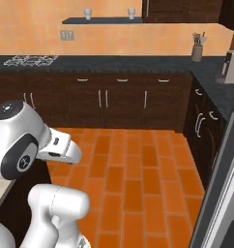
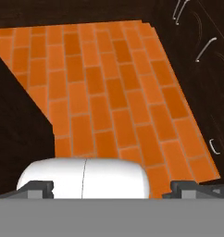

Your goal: Take the meat container that has the steak and place it on the second highest rack of the freezer. Then take the vegetable container that has the mushroom and carrot and place it on the highest rack of the freezer.

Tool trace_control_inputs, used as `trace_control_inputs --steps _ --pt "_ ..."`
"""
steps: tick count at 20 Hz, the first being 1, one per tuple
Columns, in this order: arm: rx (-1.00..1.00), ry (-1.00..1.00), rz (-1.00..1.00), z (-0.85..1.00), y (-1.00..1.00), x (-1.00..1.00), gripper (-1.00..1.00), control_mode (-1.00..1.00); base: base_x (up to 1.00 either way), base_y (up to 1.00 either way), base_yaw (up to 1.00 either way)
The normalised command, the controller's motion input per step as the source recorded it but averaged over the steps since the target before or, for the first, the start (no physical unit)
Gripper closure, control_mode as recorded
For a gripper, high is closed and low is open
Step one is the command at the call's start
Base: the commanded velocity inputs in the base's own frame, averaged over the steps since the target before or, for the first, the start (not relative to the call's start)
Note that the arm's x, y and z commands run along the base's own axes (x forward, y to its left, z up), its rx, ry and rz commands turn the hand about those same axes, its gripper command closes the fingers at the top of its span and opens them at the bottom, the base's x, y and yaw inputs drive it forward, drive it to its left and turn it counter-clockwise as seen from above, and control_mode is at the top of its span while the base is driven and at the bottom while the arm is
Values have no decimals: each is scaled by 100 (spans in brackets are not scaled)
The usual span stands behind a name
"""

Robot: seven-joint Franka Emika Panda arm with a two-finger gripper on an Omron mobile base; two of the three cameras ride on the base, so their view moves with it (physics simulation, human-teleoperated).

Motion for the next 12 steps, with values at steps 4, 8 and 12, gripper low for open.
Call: trace_control_inputs --steps 4,8,12 --pt "0 0 0 0 0 0 -100 100 -99 8 3" --pt "0 0 0 0 0 0 -100 100 -100 1 11" --pt "0 0 0 0 0 0 -100 100 -37 55 8"
